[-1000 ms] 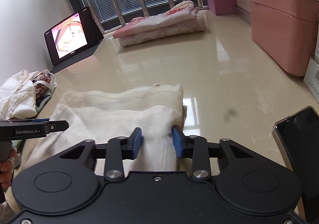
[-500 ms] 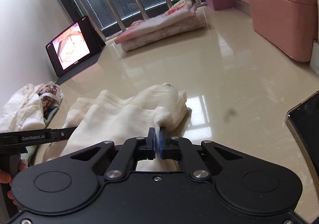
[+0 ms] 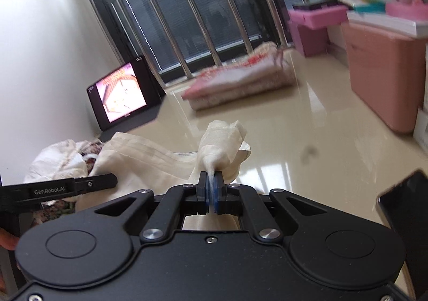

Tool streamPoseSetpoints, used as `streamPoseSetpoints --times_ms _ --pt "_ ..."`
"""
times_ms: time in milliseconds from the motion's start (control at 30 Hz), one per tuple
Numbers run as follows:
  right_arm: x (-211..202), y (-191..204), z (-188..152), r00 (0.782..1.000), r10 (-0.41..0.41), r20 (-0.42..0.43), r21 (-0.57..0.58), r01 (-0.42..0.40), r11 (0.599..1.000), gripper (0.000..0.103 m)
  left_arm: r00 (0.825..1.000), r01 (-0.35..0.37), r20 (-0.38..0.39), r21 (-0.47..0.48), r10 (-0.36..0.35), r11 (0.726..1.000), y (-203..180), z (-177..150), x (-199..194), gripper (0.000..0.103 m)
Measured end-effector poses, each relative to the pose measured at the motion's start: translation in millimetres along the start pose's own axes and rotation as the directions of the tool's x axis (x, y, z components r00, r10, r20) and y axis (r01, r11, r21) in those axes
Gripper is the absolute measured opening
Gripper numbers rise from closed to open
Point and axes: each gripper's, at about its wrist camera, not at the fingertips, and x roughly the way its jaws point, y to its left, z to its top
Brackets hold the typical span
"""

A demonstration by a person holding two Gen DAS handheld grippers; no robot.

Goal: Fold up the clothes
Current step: 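Lift the folded garment with both grippers and carry it to the clothes stack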

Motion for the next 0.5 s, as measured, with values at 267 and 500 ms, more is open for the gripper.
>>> streamPoseSetpoints --times_ms 267,500 --pt "-18 14 37 0.996 0.013 0.089 -0.063 -0.007 0.998 0.002 0.994 0.010 0.107 0.042 -0.014 0.999 -14 41 -19 0.008" --pt "-15 19 91 0.987 0.020 0.158 -0.094 -0.005 0.996 0.002 0.984 0.011 0.177 0.086 -0.026 0.996 -27 100 -17 0.007"
